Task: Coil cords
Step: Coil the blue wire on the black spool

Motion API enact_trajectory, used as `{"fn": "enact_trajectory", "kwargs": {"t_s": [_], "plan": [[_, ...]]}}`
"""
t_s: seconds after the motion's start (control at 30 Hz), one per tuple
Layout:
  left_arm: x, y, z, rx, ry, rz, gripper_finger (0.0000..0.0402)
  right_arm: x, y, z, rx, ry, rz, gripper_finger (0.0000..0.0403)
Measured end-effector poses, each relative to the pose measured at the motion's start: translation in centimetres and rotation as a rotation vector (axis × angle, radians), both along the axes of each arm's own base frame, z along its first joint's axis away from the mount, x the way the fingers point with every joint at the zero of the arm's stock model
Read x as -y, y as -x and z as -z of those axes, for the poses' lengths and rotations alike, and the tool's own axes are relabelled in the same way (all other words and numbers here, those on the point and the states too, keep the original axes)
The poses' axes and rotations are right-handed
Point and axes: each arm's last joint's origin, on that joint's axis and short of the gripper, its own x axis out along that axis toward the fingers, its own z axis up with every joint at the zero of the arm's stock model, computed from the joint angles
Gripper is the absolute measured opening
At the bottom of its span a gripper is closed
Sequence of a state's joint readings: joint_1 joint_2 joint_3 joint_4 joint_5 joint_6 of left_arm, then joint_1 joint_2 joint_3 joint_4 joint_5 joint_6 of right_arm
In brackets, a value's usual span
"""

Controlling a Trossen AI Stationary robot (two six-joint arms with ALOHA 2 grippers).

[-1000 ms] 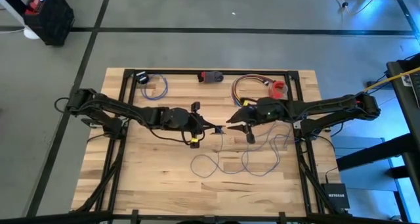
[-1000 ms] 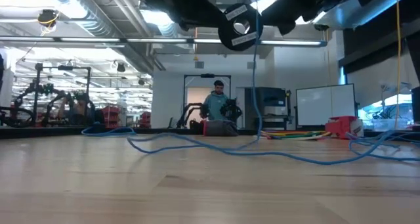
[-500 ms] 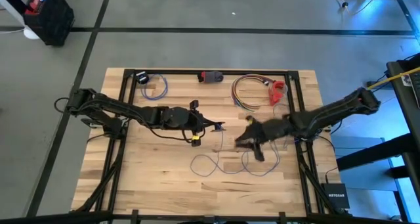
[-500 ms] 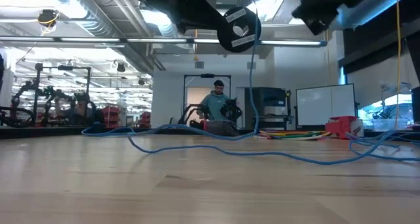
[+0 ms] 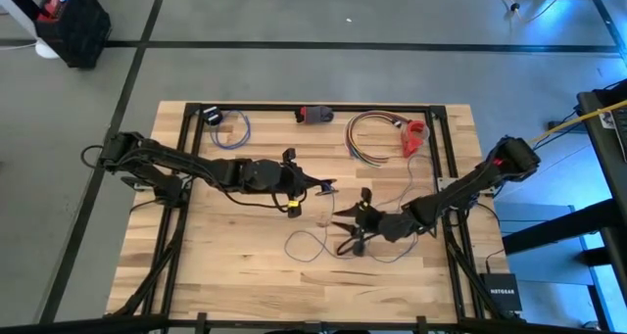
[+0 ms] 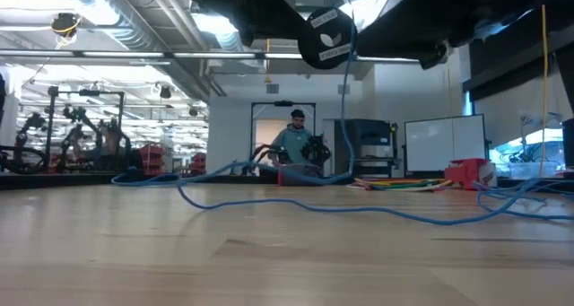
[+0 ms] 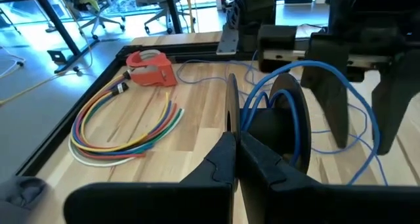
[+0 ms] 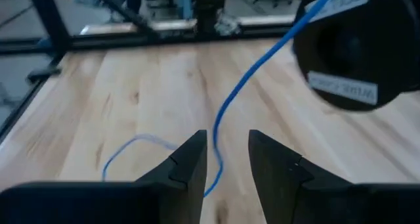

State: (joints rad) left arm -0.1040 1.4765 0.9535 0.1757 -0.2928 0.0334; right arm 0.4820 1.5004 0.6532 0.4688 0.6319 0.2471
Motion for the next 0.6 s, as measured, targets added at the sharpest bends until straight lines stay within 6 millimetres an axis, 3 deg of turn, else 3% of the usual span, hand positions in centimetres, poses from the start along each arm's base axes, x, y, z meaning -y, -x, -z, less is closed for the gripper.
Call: {"fn": "enact_trajectory", "kwargs": {"t_s": [0.3,0.6], "plan": [[-0.01,0.00,-0.02,0.000,-0.006,0.002,0.0000,0.04,-0.36,-0.02,0.038,0.009,0.028,0.0112],[-0.01,0.00,-0.02,0.000,-0.006,0.002,0.0000,-0.03,-0.38,-0.04,0.038,-0.001,0.006,0.0041]]}}
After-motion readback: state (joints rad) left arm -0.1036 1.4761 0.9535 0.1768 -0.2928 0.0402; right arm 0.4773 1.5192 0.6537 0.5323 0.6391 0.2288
